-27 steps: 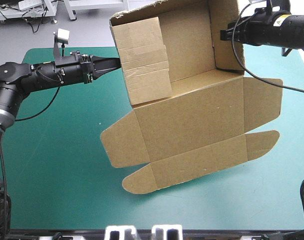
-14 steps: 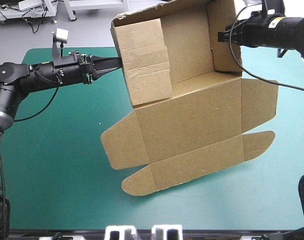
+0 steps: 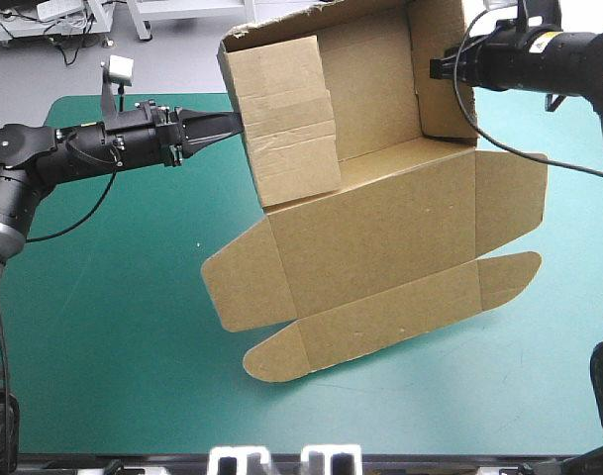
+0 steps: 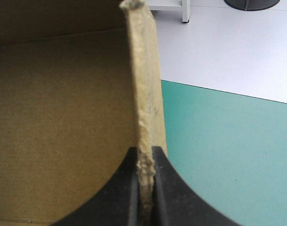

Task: Fold the box

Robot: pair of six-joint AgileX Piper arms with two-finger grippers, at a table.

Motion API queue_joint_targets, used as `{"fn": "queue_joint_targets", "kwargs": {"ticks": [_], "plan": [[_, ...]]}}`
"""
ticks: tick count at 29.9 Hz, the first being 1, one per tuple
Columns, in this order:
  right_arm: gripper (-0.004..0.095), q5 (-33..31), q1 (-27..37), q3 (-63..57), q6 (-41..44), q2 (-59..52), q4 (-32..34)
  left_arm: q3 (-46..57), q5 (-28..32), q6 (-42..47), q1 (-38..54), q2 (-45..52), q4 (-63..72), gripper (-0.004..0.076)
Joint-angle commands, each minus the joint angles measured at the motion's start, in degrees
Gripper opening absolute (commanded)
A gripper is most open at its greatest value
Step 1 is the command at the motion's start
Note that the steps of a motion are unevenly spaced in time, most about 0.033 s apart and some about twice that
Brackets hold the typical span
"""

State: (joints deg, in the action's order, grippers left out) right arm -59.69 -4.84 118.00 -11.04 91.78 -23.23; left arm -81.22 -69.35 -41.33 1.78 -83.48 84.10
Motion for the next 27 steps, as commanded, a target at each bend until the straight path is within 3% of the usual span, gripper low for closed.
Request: {"fn": "queue_joint_targets", "kwargs": {"ticks": [1,14,27], "plan": [[-0.0019,5.6,0.3,1.1,0.5,-1.6,-2.9,-1.8,-4.9,0.6,-0.6,2.2,4.9,0.0412],[-0.0018,7.5,0.3,1.1,2.0,-0.6,-4.9,-1.8,-4.1,0.5,-0.6,2.4,-2.1,0.0412],[-0.0018,5.4,-2.7,1.1,0.7,-0.6,-4.8,-1.8,8.6,0.5,-0.6,2.4,-10.9,0.0383]]}}
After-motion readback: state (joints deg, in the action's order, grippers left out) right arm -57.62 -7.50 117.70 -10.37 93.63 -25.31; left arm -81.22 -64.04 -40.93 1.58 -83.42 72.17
